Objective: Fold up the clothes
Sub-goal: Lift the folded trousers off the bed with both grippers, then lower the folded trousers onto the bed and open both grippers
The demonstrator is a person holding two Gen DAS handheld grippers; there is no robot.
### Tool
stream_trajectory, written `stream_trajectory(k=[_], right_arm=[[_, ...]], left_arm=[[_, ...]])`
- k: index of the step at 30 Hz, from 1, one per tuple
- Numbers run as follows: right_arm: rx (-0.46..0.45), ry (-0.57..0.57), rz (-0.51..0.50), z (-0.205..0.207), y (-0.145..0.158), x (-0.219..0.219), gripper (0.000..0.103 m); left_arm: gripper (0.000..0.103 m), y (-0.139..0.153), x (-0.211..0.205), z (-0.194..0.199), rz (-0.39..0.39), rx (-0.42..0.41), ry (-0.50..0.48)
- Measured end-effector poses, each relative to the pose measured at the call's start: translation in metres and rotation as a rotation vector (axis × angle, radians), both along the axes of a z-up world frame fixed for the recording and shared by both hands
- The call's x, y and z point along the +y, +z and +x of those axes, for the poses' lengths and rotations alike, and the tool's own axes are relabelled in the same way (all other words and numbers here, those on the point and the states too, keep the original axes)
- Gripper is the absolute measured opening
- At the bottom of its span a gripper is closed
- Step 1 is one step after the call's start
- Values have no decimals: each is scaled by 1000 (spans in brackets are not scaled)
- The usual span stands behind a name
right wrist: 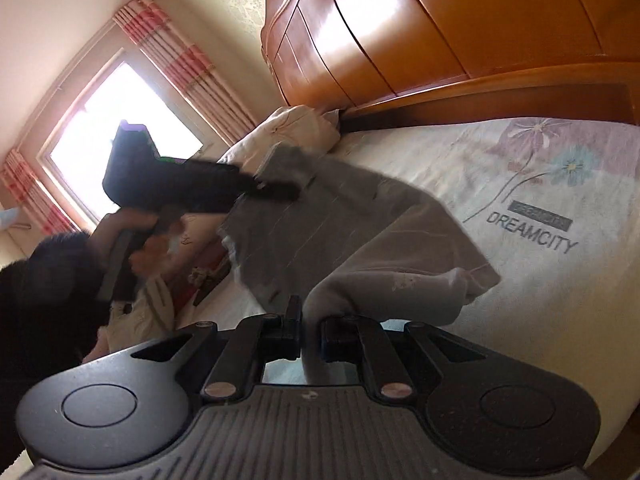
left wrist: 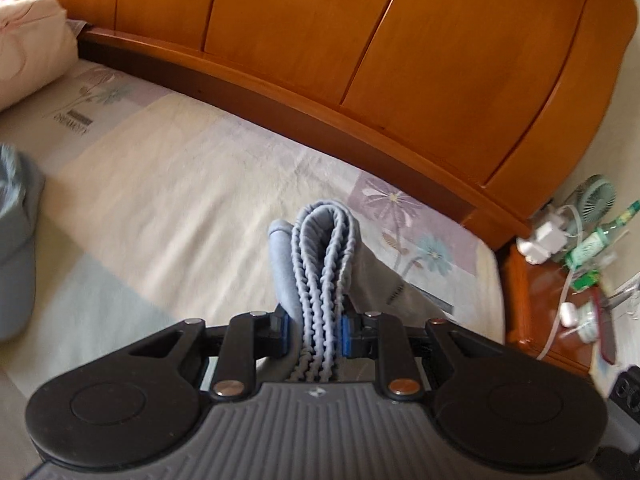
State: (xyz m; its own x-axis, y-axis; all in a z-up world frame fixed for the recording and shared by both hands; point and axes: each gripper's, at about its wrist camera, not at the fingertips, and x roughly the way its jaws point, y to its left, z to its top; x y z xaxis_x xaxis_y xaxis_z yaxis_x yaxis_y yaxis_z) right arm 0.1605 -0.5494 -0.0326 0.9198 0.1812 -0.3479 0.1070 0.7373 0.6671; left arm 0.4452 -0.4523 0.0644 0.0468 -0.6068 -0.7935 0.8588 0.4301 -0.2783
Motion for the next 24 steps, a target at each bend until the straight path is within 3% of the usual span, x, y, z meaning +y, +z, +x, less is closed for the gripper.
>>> stream_trajectory(k=[5,15,19,22,24], right_arm=[[11,-17,12,6,-11,0,11],[38,-46,62,3,-28,-11,11],[34,-44,87,2,-31,-14,11],[47,-45,150,1,-39,-19,20],[60,-51,238,-4,-50,-25,44]], left_arm=[[21,-12,-23,12,64,-31,20],[39,-13,3,36,0,-109,290],[43,-23,16,14,-52,8,196],[45,-49,21,-17,-70,85,93],[45,-70,24,-38,-72,128,47]])
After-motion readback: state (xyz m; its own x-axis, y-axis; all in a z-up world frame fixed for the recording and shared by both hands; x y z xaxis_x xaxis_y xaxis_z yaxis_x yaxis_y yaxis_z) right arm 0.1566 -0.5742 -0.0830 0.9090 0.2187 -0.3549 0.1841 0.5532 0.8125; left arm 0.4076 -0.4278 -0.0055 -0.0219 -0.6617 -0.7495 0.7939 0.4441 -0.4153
